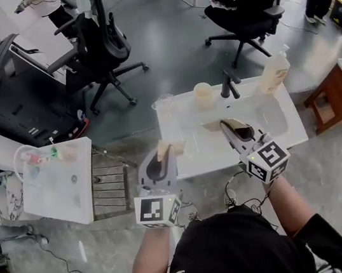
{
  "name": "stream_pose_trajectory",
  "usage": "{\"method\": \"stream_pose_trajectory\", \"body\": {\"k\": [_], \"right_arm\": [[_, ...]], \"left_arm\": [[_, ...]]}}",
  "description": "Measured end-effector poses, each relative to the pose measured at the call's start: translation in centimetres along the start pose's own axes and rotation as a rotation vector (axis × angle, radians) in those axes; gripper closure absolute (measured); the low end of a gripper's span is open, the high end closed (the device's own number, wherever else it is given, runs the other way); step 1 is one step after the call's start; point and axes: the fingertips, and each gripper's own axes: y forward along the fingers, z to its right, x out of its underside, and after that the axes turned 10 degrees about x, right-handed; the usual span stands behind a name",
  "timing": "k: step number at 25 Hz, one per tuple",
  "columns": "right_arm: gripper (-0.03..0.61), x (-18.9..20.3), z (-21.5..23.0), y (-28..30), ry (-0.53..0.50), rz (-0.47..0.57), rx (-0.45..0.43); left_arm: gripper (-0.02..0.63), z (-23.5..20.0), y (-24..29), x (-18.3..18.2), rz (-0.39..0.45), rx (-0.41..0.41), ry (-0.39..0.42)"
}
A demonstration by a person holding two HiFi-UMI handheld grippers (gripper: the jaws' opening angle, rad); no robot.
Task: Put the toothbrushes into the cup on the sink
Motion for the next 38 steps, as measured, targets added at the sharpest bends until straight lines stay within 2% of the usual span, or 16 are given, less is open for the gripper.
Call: {"method": "stream_pose_trajectory", "body": {"k": [6,19,27,38], "right_arm": [[0.546,-0.1,1.2,0.6,0.003,0.012,-0.007],[0.546,-0.1,3.0,3.6,-0.022,0.005,-0.022],[0.546,-0.5,5.1,6.5,-0.050,0.001,-0.011],[0.546,0.9,8.2,11.7,-0.085,-0.025,0.021]], "left_arm": [[0.554,0.7,1.0,-0.8,-0.018,-0.015,0.000],[0.555,0.7,2.3,-0.1,-0.001,-0.023,-0.016],[0.555,0.1,3.1,0.6,-0.009,-0.030,-0.028],[0.555,-0.5,3.8,1.6,-0.030,-0.038,-0.044]]}}
